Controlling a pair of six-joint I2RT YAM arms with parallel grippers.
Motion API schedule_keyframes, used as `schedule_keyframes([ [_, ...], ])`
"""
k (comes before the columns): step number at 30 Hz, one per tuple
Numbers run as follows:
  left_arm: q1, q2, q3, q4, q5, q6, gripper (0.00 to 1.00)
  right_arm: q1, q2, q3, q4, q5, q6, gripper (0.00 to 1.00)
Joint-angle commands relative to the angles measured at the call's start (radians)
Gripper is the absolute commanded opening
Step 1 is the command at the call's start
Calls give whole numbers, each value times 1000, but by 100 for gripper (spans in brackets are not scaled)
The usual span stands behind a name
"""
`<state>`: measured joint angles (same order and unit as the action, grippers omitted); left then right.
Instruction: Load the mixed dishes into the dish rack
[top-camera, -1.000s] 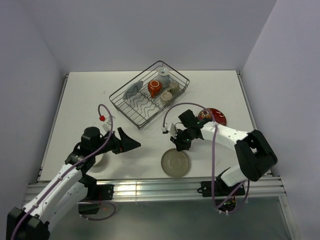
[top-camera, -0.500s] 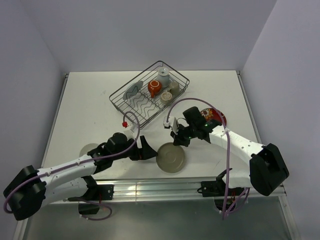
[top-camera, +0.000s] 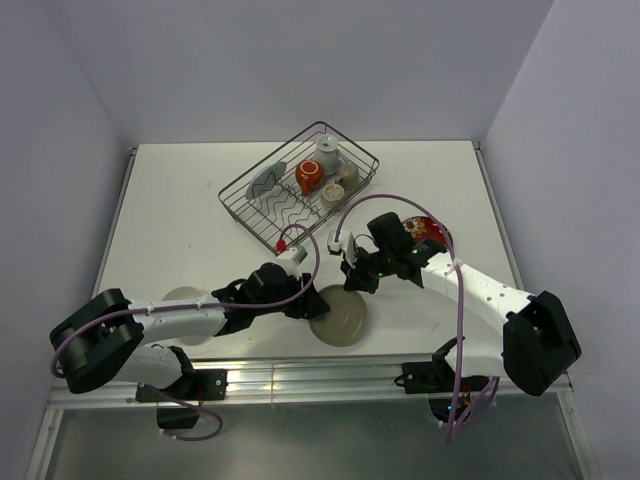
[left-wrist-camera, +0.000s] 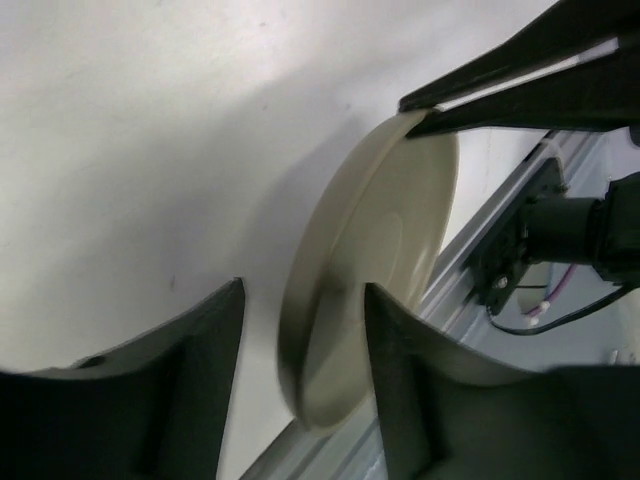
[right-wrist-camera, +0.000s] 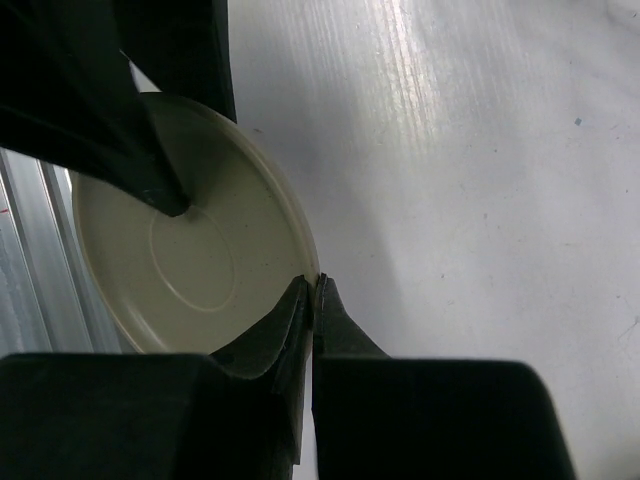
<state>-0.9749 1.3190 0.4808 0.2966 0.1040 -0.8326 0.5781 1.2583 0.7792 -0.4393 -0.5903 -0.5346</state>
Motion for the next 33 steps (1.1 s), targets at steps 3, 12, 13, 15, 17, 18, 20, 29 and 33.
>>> schedule_keyframes([
  [3, -5, 17, 47, 118, 36, 33, 28, -1, -34, 5, 56, -59, 28, 0],
  [12, 22, -87, -10, 187, 94, 17, 0, -3, -33, 14, 48, -78, 36, 0],
  [13, 28, -98, -18, 187, 98, 15, 0, -4, -33, 15, 45, -80, 39, 4],
  [15, 39, -119, -16, 164, 105, 24, 0, -3, -34, 28, 27, -92, 42, 14],
  [17, 47, -155, 5, 107, 99, 49, 0, -4, -42, 43, 10, -101, 41, 33],
  [18, 50, -165, 16, 83, 95, 59, 0, -10, -52, 63, -12, -112, 36, 44],
  [20, 62, -188, 64, 26, 94, 98, 0, -27, -60, 100, -54, -152, 15, 51],
  [29, 212, -214, 320, -353, 123, 285, 0, -312, -63, 474, -337, -433, -94, 64],
  [33, 333, -195, 490, -496, 96, 398, 0, -412, -85, 442, -306, -483, -71, 63],
])
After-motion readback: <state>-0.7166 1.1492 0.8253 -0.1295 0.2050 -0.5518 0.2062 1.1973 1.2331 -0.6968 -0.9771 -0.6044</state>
